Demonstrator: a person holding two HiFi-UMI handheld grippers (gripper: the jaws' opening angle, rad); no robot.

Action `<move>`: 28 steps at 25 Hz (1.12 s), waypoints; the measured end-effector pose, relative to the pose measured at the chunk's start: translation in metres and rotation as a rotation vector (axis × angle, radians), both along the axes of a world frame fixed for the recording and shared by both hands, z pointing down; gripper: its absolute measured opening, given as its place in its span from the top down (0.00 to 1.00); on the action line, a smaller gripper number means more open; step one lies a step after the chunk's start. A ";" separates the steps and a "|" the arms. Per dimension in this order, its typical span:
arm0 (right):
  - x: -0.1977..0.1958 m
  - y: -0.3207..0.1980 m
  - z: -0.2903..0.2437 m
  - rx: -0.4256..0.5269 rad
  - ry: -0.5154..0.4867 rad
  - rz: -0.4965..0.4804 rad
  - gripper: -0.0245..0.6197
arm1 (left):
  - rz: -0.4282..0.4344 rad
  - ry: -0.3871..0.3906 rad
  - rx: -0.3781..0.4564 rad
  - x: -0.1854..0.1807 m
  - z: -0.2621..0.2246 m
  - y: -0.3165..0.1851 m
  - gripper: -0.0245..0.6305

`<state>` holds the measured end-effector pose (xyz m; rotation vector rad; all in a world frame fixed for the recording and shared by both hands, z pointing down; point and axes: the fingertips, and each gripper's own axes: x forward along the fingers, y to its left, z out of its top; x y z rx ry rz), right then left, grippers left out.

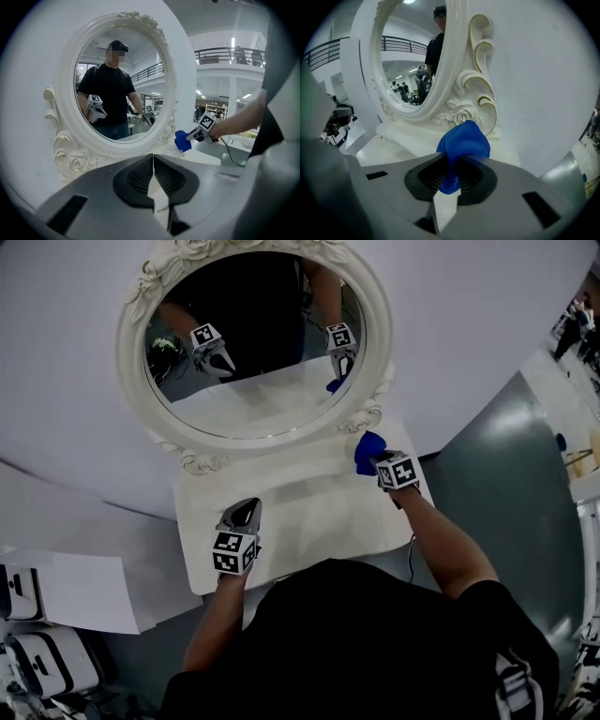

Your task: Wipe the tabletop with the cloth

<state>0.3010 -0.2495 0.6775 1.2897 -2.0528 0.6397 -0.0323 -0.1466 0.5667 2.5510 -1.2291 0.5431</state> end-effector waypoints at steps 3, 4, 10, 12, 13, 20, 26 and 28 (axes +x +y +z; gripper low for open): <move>-0.013 0.010 -0.021 0.049 -0.039 0.002 0.90 | 0.022 -0.004 0.010 0.001 -0.006 -0.001 0.94; -0.018 0.013 -0.028 0.064 -0.051 0.001 0.90 | 0.029 -0.005 0.014 0.001 -0.008 -0.002 0.94; -0.047 0.032 -0.066 0.151 -0.116 -0.013 0.90 | 0.055 -0.005 0.028 -0.001 -0.017 -0.004 0.94; -0.057 0.040 -0.075 0.176 -0.131 -0.022 0.90 | 0.064 -0.004 0.027 -0.001 -0.016 -0.004 0.94; -0.062 0.043 -0.079 0.188 -0.137 -0.027 0.90 | 0.068 -0.003 0.026 -0.002 -0.016 -0.003 0.94; -0.088 0.067 -0.103 0.247 -0.174 -0.050 0.90 | 0.092 -0.006 0.014 -0.004 -0.012 0.002 0.94; -0.102 0.077 -0.108 0.272 -0.202 -0.061 0.90 | 0.096 -0.001 0.013 -0.008 -0.011 0.001 0.94; -0.105 0.079 -0.107 0.277 -0.210 -0.065 0.90 | 0.098 -0.001 0.009 -0.010 -0.010 0.000 0.94</move>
